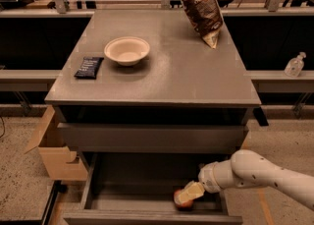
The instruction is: Place apple into middle drawer
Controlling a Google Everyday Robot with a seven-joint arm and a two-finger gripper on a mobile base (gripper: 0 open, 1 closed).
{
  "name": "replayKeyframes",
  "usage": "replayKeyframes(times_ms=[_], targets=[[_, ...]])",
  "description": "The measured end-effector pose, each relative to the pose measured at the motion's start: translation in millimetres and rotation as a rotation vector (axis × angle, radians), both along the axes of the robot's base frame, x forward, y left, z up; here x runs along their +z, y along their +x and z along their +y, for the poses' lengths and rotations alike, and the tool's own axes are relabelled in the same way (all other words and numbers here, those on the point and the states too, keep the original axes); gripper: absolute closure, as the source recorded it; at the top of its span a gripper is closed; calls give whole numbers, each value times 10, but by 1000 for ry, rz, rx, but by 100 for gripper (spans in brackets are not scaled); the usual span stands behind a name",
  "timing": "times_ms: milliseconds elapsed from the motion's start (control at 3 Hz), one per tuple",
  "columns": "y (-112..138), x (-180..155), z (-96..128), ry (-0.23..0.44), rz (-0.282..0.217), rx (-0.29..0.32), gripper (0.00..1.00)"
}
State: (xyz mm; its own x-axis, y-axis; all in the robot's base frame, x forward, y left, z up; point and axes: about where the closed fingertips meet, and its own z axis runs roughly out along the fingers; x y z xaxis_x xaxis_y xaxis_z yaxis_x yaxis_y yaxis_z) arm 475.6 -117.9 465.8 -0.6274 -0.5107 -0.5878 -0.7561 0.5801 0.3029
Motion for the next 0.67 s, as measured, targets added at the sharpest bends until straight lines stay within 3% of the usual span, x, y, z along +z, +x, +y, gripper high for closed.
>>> replayKeyframes(times_ms=[333,667], targets=[[-67,179,-194,-10,-41,-47,0],[-197,336,-491,-24,-72,-136,0]])
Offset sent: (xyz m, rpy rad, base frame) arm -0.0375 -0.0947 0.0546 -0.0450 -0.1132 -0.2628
